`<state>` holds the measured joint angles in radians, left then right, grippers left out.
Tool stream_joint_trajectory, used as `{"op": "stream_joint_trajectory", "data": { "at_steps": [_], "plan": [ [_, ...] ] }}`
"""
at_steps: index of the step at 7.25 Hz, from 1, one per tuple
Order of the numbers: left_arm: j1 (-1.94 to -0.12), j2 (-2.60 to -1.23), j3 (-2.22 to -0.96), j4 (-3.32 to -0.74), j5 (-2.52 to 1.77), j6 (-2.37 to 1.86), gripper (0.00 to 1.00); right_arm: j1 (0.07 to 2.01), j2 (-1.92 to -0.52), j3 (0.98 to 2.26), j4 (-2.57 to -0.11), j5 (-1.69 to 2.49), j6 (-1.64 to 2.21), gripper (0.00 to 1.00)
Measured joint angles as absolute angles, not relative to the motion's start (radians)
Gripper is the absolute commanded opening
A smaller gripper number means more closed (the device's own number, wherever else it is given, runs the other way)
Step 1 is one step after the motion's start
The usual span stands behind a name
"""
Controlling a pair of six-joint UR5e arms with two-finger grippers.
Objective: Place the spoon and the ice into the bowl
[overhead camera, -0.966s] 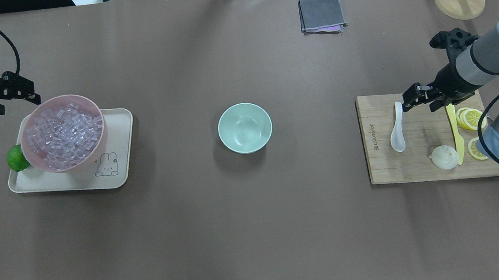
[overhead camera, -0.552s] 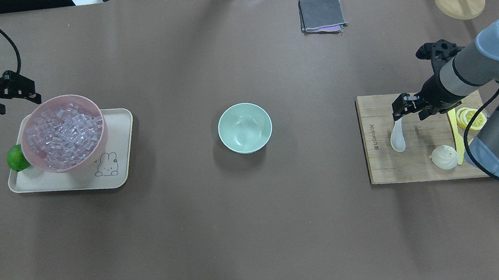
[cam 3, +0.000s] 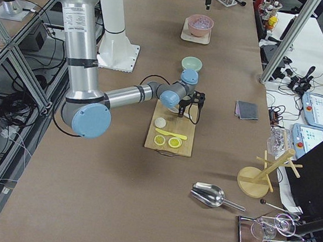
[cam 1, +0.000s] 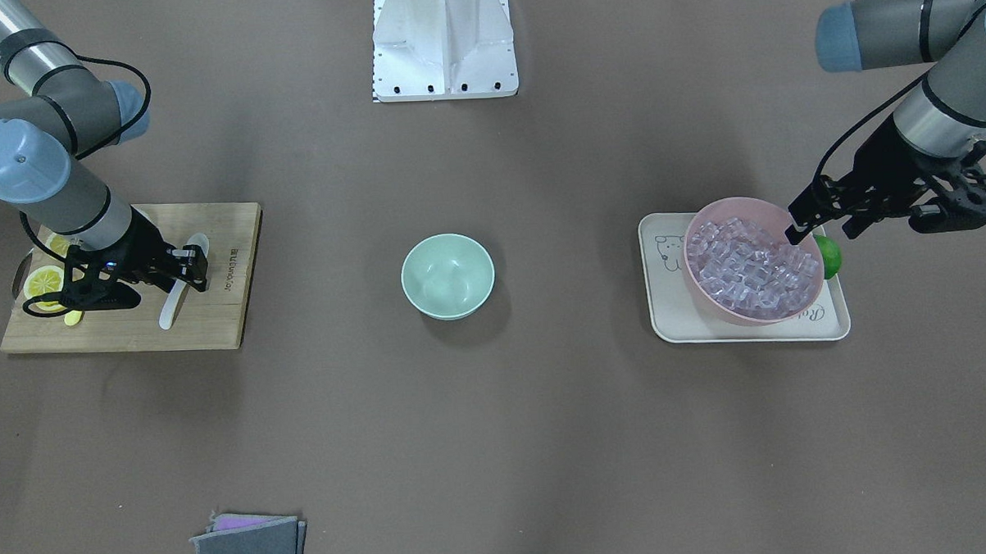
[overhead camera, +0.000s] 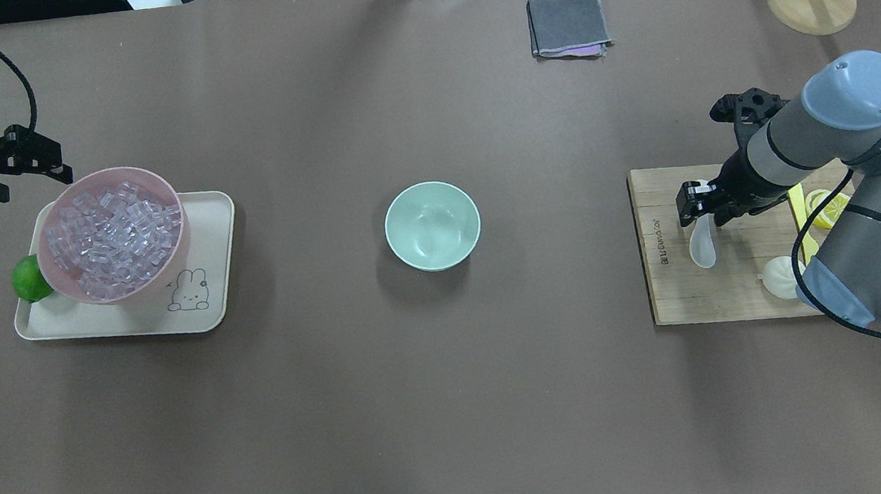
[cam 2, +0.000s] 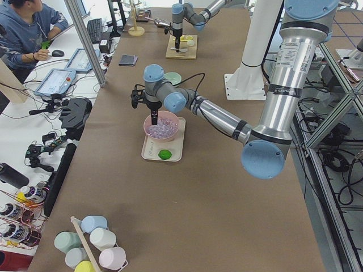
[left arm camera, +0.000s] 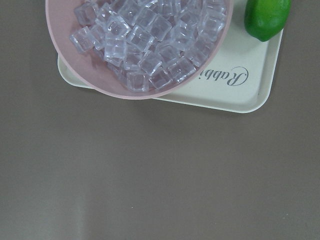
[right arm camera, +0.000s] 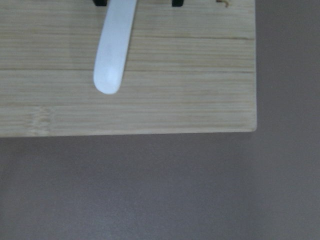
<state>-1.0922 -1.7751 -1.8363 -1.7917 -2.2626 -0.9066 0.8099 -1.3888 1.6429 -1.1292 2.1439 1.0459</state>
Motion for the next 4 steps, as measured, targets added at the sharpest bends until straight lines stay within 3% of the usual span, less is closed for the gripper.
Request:
{"op": "stream_joint_trajectory", "data": {
  "at_steps": [4],
  "plan": [
    [-1.089,-1.776,-1.835,-1.777,-2.240,-0.916,0.86,0.830,-1.378,1.648,-1.129,2.186,1.046,0.00]
  ]
}}
